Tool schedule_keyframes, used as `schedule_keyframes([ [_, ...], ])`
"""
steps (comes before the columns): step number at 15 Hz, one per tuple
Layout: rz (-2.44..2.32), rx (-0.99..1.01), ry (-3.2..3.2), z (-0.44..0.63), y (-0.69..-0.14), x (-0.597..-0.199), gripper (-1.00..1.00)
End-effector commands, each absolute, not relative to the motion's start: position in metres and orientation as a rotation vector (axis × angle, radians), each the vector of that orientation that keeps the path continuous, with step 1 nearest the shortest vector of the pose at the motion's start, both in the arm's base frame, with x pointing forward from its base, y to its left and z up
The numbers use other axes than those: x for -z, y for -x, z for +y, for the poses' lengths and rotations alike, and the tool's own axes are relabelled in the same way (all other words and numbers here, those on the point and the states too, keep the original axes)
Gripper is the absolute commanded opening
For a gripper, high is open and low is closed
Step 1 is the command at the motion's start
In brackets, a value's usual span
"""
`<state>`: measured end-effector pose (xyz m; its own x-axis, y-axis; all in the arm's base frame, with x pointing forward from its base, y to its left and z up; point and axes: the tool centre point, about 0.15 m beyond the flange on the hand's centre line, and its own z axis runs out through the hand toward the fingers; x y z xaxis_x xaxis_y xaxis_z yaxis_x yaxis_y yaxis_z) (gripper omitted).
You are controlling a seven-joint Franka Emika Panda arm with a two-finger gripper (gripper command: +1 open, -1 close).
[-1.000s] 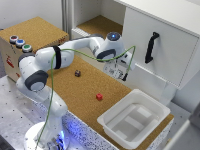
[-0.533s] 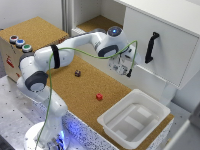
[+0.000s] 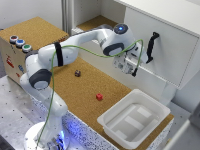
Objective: Slide the door to the left side
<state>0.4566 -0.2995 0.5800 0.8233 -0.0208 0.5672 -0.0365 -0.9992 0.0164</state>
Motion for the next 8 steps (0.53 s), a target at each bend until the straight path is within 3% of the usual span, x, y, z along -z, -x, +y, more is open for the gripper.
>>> schedule_keyframes([
  [1, 0.113, -0.652, -3.15, -0.328, -0.517, -0.6, 1.0],
  [8, 0.048, -0.624, -3.244, -0.341, -0.553, -0.593, 1.0],
])
